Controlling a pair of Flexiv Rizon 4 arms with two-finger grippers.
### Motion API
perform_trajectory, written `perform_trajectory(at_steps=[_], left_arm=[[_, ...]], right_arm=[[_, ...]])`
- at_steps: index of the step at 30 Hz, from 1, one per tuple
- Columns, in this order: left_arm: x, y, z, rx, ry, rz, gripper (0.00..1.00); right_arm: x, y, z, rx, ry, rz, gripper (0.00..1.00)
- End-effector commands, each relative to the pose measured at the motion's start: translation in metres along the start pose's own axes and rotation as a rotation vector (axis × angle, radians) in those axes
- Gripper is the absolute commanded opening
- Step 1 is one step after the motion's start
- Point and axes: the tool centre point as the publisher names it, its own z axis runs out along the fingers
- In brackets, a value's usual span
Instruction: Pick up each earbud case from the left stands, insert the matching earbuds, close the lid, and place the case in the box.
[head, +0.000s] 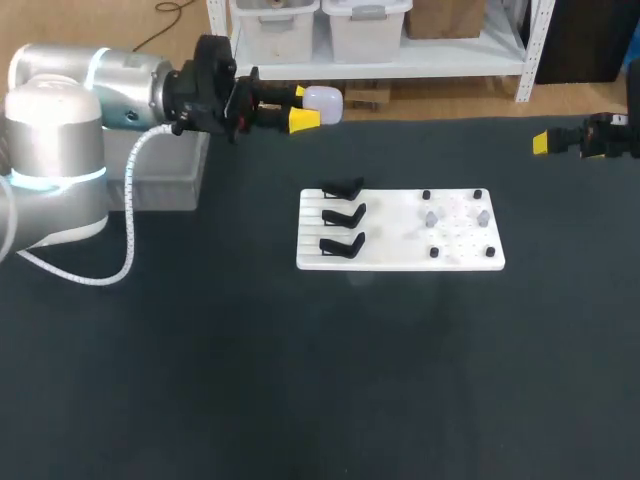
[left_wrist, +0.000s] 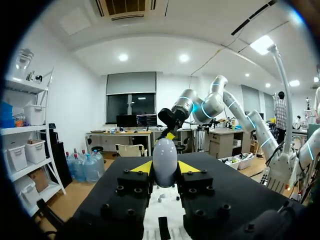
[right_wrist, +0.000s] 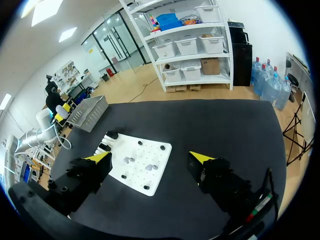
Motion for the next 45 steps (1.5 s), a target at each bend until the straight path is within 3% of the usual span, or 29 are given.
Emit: perform_trajectory(at_steps=[1, 20, 30, 45], left_arm=[[-0.002, -0.01, -0.001, -0.079, 0.004, 0.003, 0.0], [-0.002, -0.01, -0.001, -0.079, 0.004, 0.003, 0.0], [0.004, -0.013, 0.02, -0.085, -0.061, -0.027, 0.0], [0.015, -0.02, 0.032, -0.059, -0.059, -0.087, 0.0]], right_arm=[[0.0, 0.0, 0.0, 0.001, 0.0, 0.0, 1.0], [0.0, 0.0, 0.0, 0.001, 0.0, 0.0, 1.0], [0.01, 0.057, -0.008, -0.053, 0.013, -0.108, 1.0], [0.035, 0.15, -0.002, -0.168, 0.072, -0.197, 1.0]])
